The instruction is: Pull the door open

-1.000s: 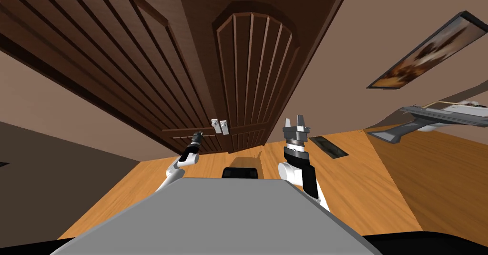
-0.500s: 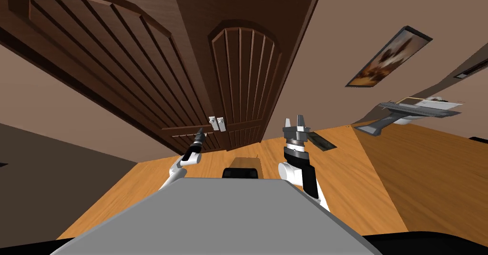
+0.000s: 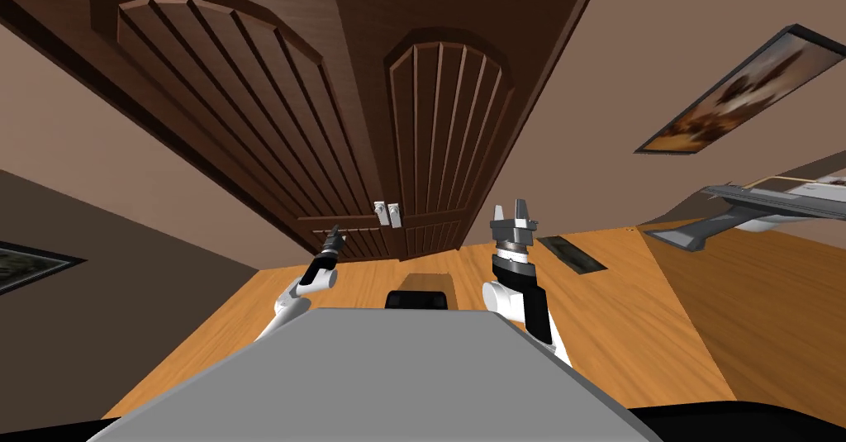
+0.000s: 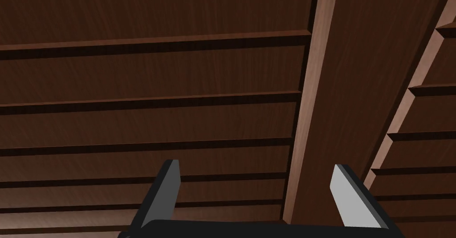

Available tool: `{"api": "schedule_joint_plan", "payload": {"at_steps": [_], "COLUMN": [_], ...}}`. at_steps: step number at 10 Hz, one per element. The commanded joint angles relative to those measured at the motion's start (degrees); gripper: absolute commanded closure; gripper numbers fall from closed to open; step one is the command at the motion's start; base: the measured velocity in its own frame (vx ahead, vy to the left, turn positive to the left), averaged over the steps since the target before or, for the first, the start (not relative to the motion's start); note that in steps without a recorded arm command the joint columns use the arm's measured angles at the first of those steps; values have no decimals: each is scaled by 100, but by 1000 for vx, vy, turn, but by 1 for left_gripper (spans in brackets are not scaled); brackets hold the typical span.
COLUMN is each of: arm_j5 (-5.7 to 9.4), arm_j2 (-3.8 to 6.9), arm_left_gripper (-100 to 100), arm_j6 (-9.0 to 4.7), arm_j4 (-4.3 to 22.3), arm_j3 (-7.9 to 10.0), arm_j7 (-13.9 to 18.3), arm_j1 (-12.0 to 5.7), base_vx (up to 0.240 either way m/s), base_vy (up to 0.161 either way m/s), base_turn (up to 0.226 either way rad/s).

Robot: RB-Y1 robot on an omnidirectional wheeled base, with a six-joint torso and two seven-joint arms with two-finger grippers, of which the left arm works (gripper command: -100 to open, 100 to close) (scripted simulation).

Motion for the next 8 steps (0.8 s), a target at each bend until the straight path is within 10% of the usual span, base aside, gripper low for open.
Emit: {"api": "schedule_joint_plan", "payload": {"at_steps": [1, 5, 8], "arm_j5": [3, -34, -73], "arm_j2": [26, -141, -318], "arm_left_gripper": [-100, -100, -100], "arm_j6": [-54, -78, -95], "arm_j4": [132, 102, 19], "arm_j3": [58, -107, -336], "arm_j7": [-7, -24, -24], "arm_j1": [-43, -244, -419], "base_vx": [179, 194, 190], "base_vy": [84, 10, -154], "base_turn": [24, -89, -174]}}
